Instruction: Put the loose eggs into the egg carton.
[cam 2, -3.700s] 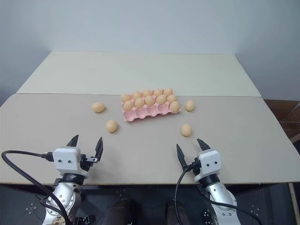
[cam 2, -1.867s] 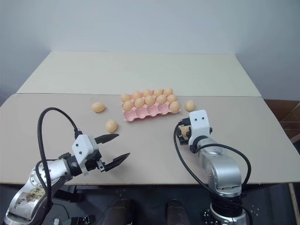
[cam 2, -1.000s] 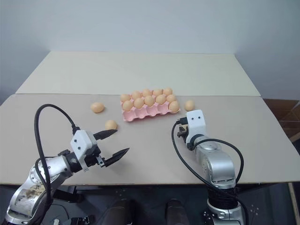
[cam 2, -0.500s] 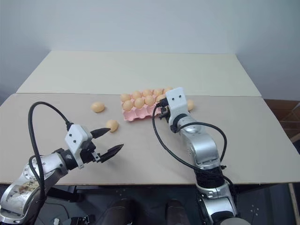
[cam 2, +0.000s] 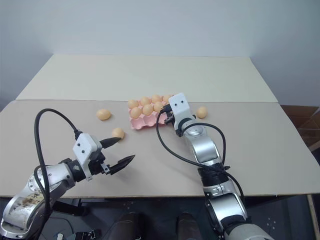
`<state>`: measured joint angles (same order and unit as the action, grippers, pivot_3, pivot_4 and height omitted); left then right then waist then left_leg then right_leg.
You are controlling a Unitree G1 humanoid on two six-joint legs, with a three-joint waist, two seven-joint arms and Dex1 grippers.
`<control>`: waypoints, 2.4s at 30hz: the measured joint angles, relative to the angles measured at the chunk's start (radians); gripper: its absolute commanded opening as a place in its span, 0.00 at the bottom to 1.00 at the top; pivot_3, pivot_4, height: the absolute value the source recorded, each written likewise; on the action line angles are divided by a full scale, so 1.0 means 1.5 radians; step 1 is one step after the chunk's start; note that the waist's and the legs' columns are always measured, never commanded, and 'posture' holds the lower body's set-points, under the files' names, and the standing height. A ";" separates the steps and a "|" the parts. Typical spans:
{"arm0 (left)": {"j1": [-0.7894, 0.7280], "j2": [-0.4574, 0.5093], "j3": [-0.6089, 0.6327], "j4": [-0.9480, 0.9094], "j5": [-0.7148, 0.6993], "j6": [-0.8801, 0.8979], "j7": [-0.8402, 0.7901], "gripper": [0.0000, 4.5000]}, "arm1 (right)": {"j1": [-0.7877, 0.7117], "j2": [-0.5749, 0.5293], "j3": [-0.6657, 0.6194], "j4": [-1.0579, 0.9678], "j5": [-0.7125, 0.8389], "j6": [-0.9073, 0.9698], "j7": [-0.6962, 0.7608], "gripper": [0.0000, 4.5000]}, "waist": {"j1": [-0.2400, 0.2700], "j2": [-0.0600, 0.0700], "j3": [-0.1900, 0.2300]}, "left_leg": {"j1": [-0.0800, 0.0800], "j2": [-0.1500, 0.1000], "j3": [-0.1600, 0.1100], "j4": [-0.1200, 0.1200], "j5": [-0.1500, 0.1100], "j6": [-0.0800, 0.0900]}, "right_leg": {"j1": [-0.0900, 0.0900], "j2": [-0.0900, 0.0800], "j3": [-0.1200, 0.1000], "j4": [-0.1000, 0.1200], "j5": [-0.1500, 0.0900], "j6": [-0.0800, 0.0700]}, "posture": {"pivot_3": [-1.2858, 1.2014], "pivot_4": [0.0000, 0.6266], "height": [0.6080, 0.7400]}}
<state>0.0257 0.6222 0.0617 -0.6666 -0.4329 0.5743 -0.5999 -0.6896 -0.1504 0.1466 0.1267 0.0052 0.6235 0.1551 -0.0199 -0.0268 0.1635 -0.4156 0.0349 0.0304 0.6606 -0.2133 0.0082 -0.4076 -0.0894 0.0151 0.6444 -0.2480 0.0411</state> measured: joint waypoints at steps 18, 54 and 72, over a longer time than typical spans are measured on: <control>-0.009 -0.001 0.000 0.002 0.001 0.000 0.001 0.93 | 0.000 0.004 -0.004 0.021 -0.014 -0.011 0.006 0.89 | 0.000 0.000 0.000 | 0.000 0.000 0.000 0.000 0.000 0.000 | 0.000 0.000 0.000 0.000 0.000 0.000 | 0.52 0.24 1.00; -0.080 -0.015 -0.050 0.043 0.014 -0.044 -0.031 0.93 | 0.577 -0.031 -0.073 -0.481 0.039 -0.273 0.063 0.89 | 0.005 0.000 0.000 | 0.001 0.001 0.000 0.000 0.000 0.000 | 0.001 0.000 0.000 -0.002 -0.002 0.000 | 0.52 0.24 1.00; -0.212 -0.043 -0.162 0.107 0.060 -0.021 -0.038 0.93 | 0.026 0.013 -0.185 -0.112 0.014 0.068 -0.131 0.99 | 0.003 0.000 0.001 | -0.001 -0.001 0.000 0.000 0.000 0.000 | 0.000 0.000 0.001 -0.001 0.000 0.000 | 0.52 0.24 1.00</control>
<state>-0.2928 0.5570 -0.1809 -0.5061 -0.3427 0.5420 -0.6567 -0.6510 -0.1313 -0.1306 -0.0414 0.0262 0.7251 -0.0421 -0.0159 -0.0266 0.1642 -0.4163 0.0338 0.0309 0.6600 -0.2131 0.0082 -0.4076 -0.0897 0.0159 0.6432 -0.2474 0.0419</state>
